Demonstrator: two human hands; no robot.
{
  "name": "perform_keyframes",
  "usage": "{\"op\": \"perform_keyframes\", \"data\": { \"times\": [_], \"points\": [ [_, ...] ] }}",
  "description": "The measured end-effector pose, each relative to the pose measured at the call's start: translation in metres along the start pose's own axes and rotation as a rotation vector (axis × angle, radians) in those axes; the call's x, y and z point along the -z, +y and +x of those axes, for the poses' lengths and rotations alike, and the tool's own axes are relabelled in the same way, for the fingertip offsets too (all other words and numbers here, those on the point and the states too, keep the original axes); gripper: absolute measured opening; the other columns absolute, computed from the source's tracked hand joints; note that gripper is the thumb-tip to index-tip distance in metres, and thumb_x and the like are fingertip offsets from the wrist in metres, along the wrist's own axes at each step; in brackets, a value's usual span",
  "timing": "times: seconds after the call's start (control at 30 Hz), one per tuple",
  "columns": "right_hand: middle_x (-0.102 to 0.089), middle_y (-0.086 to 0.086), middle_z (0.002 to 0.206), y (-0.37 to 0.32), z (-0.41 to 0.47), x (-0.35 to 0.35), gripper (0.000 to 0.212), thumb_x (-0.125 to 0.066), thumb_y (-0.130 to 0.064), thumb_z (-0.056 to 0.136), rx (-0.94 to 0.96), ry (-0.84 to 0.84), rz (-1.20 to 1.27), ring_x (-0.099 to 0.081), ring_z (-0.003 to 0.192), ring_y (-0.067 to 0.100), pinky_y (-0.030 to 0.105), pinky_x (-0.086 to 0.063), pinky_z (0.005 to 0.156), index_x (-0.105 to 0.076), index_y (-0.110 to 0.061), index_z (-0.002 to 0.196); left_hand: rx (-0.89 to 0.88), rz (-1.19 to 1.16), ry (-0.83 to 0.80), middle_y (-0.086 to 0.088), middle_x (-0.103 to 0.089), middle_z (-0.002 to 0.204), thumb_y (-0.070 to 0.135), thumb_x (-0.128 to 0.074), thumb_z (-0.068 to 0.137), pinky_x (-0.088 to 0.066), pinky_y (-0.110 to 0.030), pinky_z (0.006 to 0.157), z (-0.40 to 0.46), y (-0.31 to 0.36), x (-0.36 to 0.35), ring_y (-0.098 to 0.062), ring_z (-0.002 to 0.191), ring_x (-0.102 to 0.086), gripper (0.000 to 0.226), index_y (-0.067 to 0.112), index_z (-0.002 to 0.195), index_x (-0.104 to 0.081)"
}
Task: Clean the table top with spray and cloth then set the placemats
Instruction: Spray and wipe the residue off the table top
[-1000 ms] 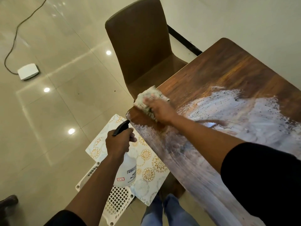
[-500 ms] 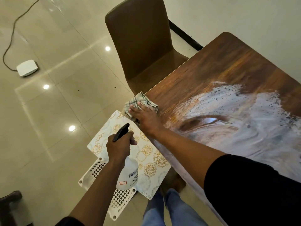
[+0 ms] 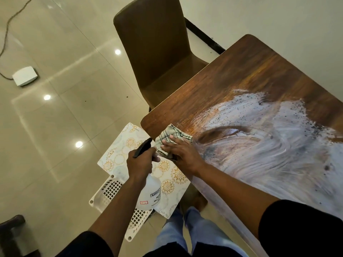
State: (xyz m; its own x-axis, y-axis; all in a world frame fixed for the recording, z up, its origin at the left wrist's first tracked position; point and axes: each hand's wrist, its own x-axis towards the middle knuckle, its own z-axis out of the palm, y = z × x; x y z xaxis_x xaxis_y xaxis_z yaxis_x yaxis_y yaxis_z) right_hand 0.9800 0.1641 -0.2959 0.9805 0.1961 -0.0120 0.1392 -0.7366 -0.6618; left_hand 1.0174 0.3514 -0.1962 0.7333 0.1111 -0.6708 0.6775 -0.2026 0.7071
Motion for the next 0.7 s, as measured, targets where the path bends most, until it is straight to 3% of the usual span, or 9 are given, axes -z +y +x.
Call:
{"op": "perform_keyframes", "data": {
  "times": [0.1, 0.3, 0.43, 0.5, 0.63, 0.7],
  "points": [
    [-0.050, -0.009, 0.152, -0.006, 0.013, 0.004, 0.063, -0.076, -0.003, 0.084, -0.038, -0.015, -0.009, -0.029, 0.152, 0.018, 0.048, -0.018, 0.121, -0.062, -0.031, 0.139, -0.005, -0.012, 0.002, -0.011, -0.074, 0.064, 0.016, -0.073, 0.098, -0.039, -0.030, 0.051, -0.001, -0.005, 0.003, -0.024, 0.051, -0.048, 0.022, 0.006, 0.080, -0.079],
    [-0.041, -0.008, 0.159, -0.023, 0.075, 0.021, 0.069, -0.062, 0.005, 0.088, -0.089, -0.035, -0.088, -0.021, 0.155, 0.020, 0.045, -0.013, 0.122, -0.051, -0.028, 0.148, -0.029, -0.023, 0.017, -0.010, -0.074, 0.064, 0.015, -0.075, 0.098, -0.040, -0.032, 0.053, -0.003, -0.012, 0.011, -0.029, 0.058, -0.055, 0.031, 0.027, 0.069, -0.077],
    [-0.034, -0.011, 0.163, -0.028, 0.079, 0.018, 0.073, -0.060, 0.002, 0.090, -0.107, -0.042, -0.173, -0.016, 0.156, 0.017, 0.044, -0.014, 0.123, -0.044, -0.031, 0.153, -0.037, -0.009, 0.000, -0.012, -0.075, 0.065, 0.015, -0.075, 0.097, -0.040, -0.032, 0.053, -0.003, -0.010, 0.014, -0.032, 0.064, -0.058, 0.017, 0.014, 0.081, -0.080],
    [-0.036, -0.010, 0.162, -0.029, 0.064, 0.016, 0.068, -0.059, 0.000, 0.092, -0.119, -0.032, -0.160, -0.018, 0.156, 0.018, 0.043, -0.014, 0.122, -0.046, -0.030, 0.152, -0.054, 0.009, -0.036, -0.012, -0.075, 0.066, 0.015, -0.074, 0.098, -0.039, -0.031, 0.052, -0.008, -0.008, 0.013, -0.031, 0.062, -0.056, 0.018, 0.017, 0.081, -0.080],
    [-0.045, -0.008, 0.157, -0.018, 0.007, 0.017, 0.056, -0.068, -0.019, 0.091, -0.088, -0.069, -0.161, -0.028, 0.153, 0.022, 0.051, -0.027, 0.117, -0.055, -0.029, 0.145, -0.079, 0.039, -0.123, -0.012, -0.074, 0.067, 0.015, -0.073, 0.099, -0.037, -0.028, 0.051, -0.024, -0.003, 0.008, -0.028, 0.059, -0.051, 0.048, 0.038, 0.058, -0.078],
    [-0.050, -0.007, 0.153, -0.011, -0.031, 0.021, 0.050, -0.060, -0.025, 0.092, -0.137, -0.034, -0.154, -0.035, 0.150, 0.024, 0.053, -0.035, 0.112, -0.059, -0.027, 0.142, -0.071, 0.043, -0.158, -0.010, -0.072, 0.065, 0.015, -0.073, 0.100, -0.036, -0.028, 0.051, -0.031, -0.003, 0.005, -0.028, 0.058, -0.050, 0.052, 0.040, 0.055, -0.078]
  ]
}}
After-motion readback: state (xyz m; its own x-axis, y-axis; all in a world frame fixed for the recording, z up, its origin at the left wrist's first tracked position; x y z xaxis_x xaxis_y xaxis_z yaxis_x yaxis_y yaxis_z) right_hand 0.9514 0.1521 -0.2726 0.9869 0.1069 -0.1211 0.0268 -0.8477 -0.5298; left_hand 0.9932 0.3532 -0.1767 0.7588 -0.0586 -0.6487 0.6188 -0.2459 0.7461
